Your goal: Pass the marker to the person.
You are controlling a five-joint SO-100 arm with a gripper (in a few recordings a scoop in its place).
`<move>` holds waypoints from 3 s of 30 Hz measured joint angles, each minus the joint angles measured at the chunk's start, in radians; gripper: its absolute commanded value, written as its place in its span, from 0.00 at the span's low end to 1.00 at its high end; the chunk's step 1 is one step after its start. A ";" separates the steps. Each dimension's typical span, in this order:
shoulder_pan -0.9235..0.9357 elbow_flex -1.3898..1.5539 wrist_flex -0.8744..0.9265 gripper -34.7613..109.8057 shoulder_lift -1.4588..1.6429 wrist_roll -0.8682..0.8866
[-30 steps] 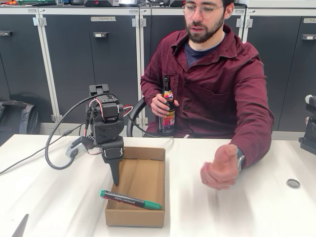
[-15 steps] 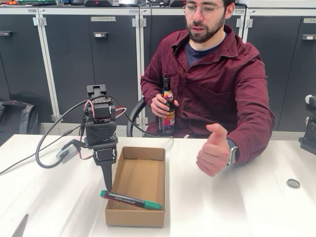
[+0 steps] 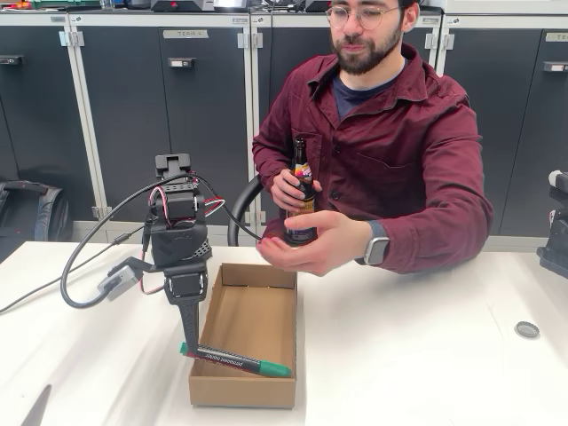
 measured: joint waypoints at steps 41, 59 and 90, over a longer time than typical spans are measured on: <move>-0.071 0.003 -0.106 0.41 -0.115 0.034; -0.097 0.021 -0.112 0.41 -0.115 0.034; -0.115 0.106 -0.138 0.27 -0.044 0.018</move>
